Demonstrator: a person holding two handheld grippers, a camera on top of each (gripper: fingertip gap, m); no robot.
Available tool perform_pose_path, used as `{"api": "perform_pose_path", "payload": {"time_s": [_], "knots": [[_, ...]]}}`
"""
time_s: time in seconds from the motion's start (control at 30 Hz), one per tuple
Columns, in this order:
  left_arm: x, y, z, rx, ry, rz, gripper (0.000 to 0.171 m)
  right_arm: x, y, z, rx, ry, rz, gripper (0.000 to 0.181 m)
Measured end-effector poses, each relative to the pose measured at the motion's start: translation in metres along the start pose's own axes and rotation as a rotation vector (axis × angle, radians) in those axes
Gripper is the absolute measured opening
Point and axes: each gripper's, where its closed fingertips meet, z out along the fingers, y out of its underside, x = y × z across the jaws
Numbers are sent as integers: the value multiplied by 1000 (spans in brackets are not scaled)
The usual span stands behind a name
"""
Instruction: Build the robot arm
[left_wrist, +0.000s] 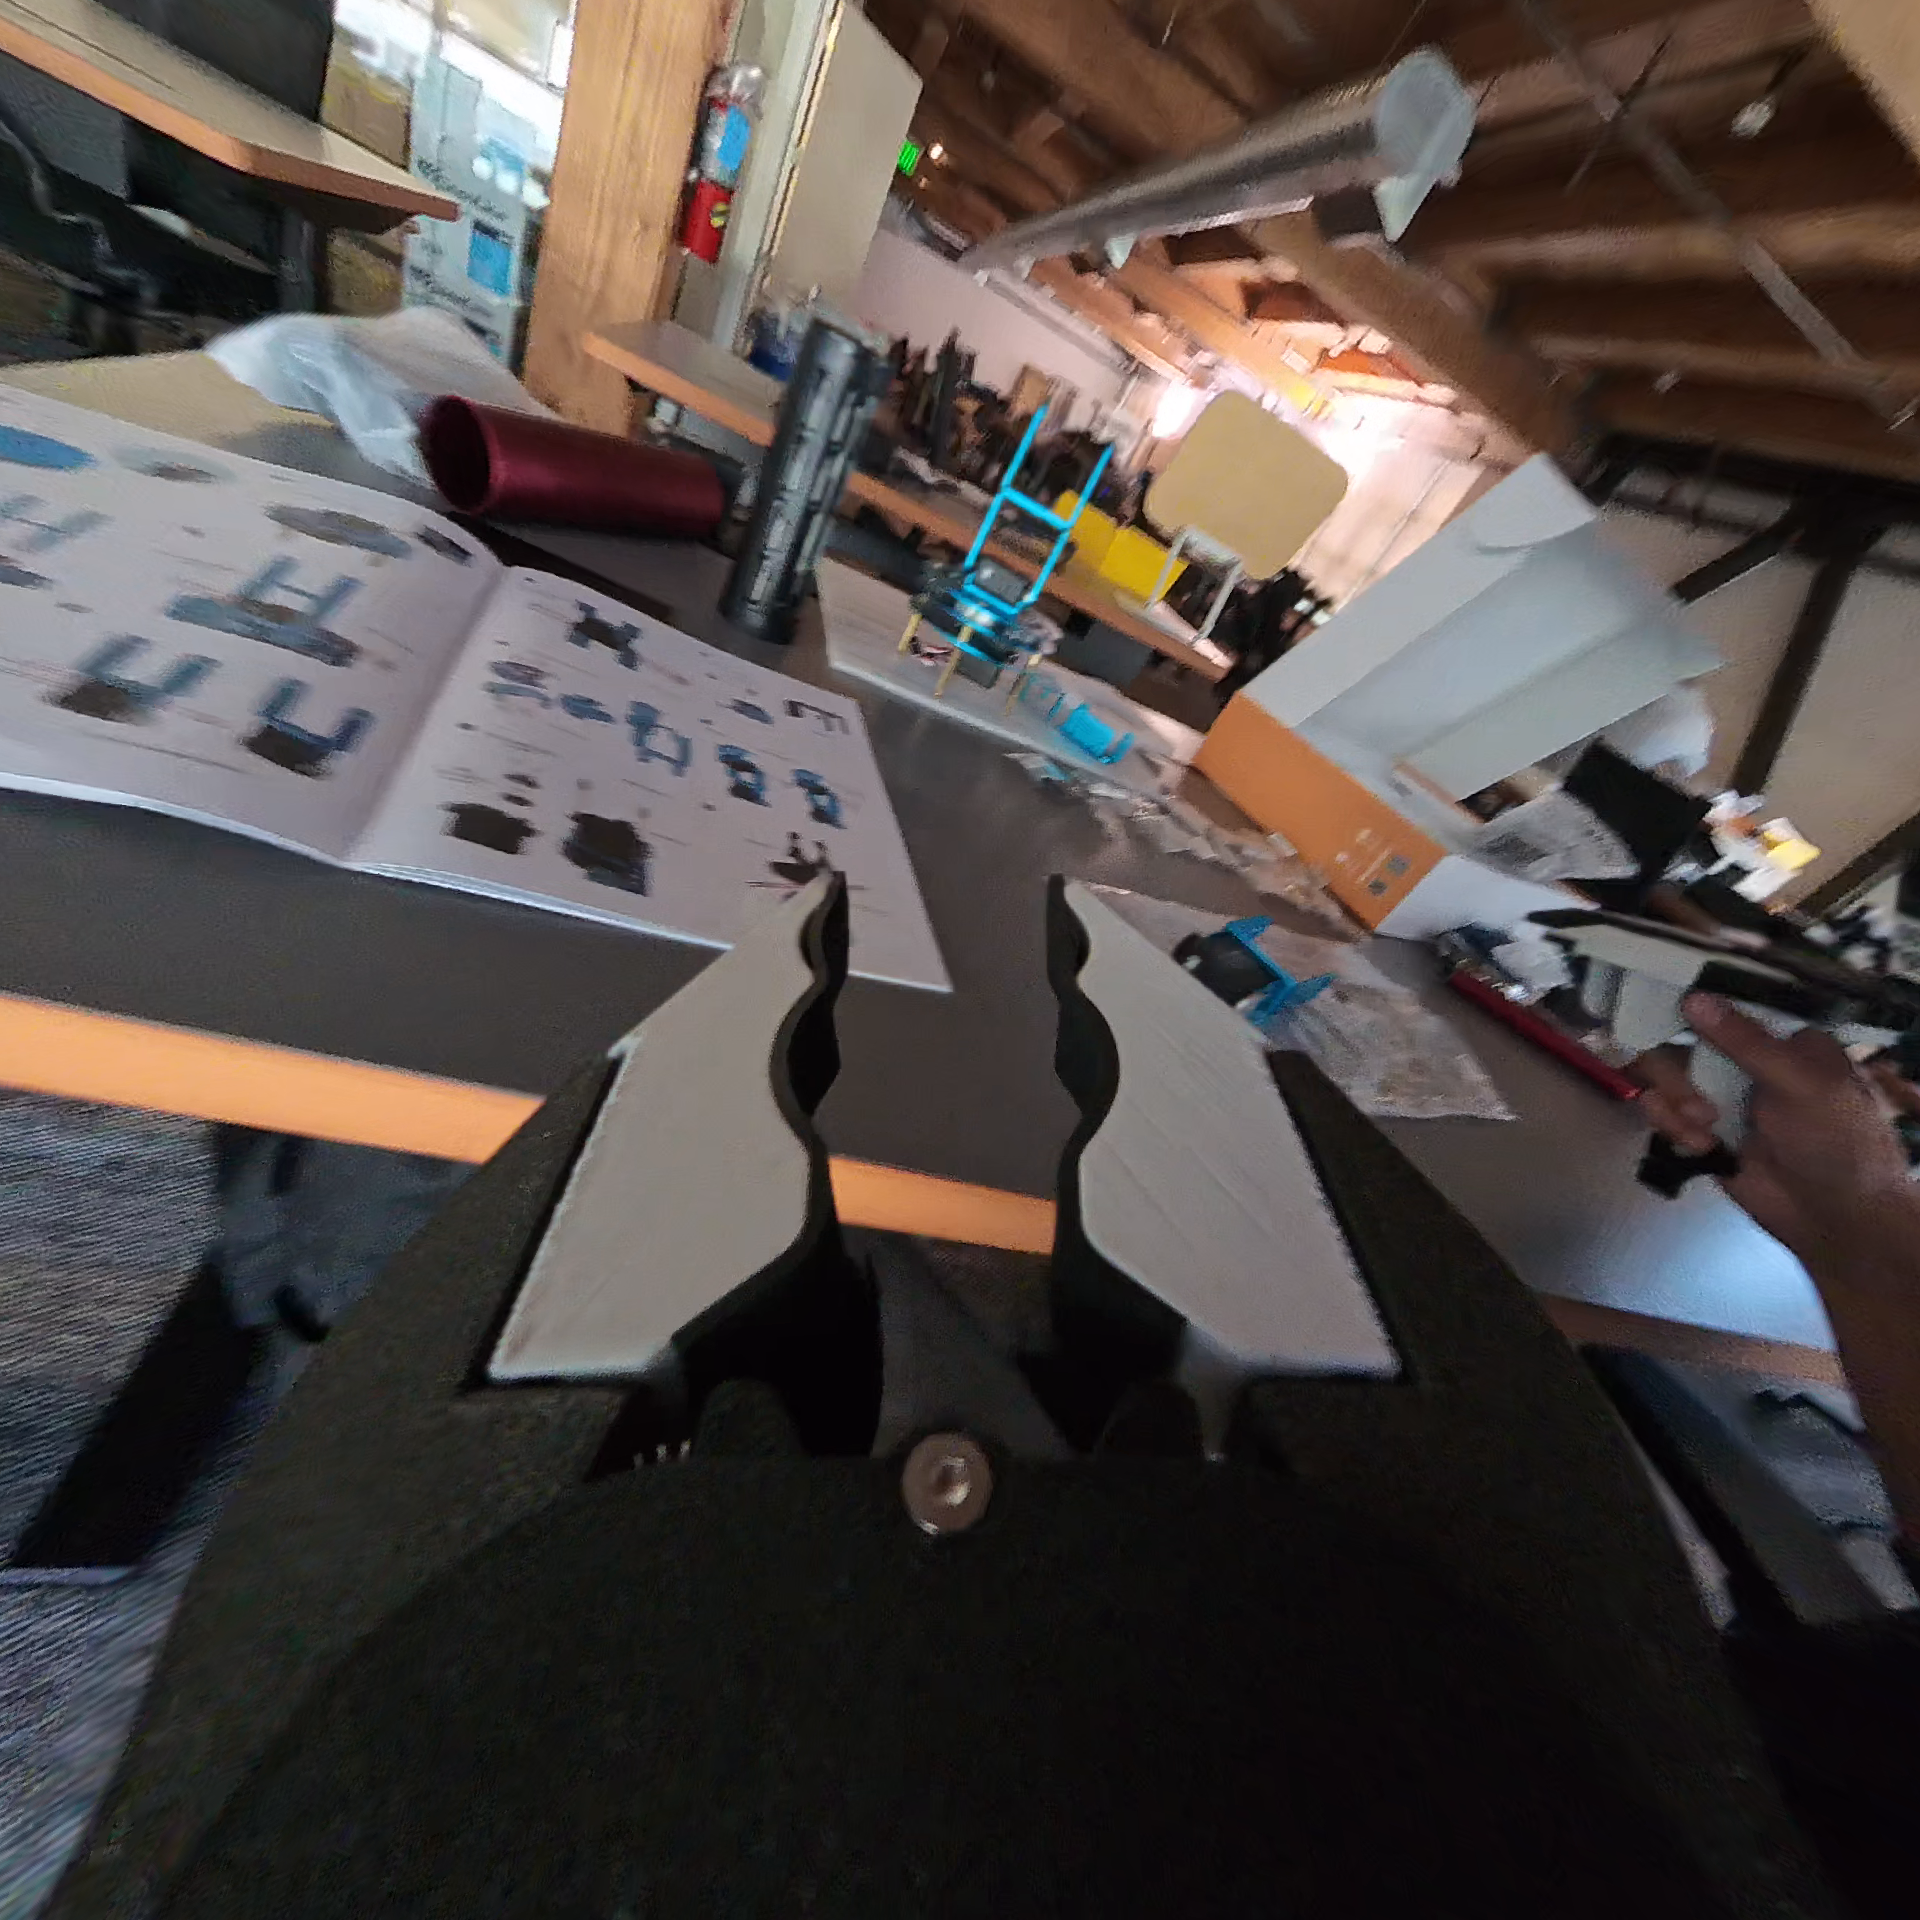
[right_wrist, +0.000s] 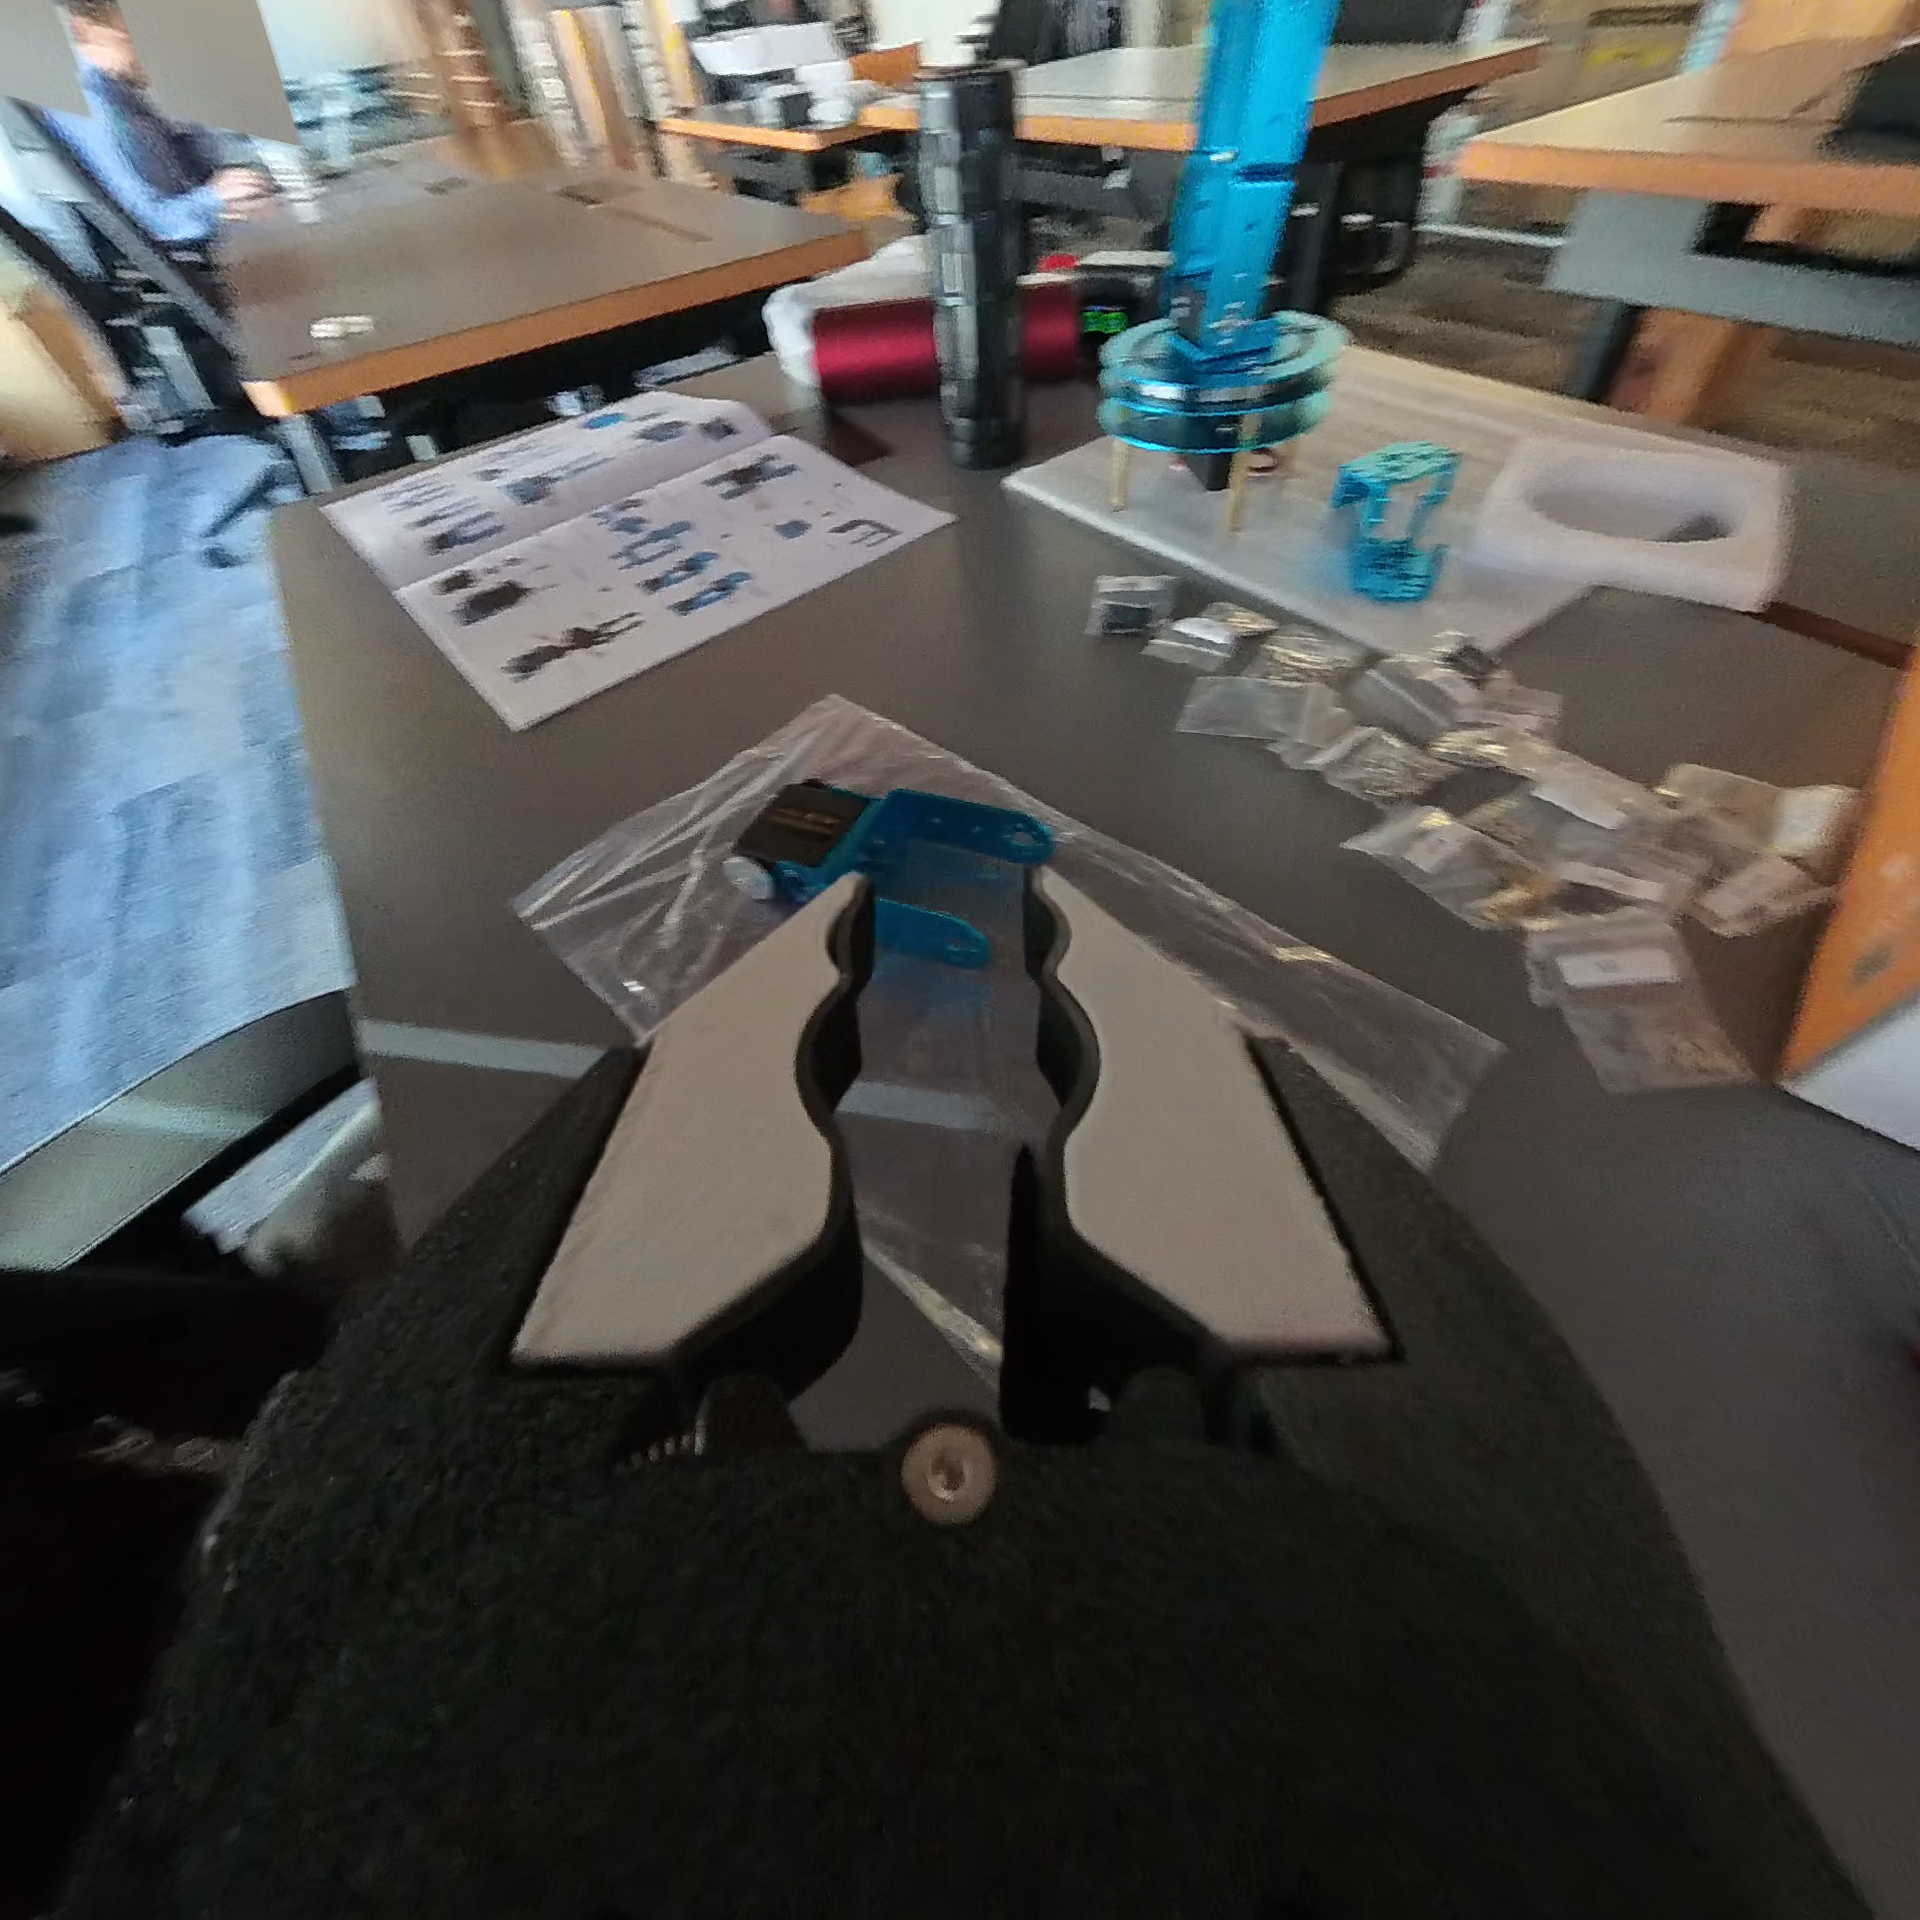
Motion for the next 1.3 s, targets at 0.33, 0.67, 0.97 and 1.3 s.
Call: {"api": "perform_pose_path", "payload": {"time_s": [0.33,0.67,0.97,1.3], "knots": [[33,-14,130,118,189,-9,35,97,6,-1,-6,342,12,29],[0,9,227,-60,135,109,35,152,18,39,-167,334,102,32],[46,35,268,-178,293,287,35,168,17,112,-319,198,132,32],[58,26,260,-71,275,432,34,191,32,155,-492,169,257,81]]}}
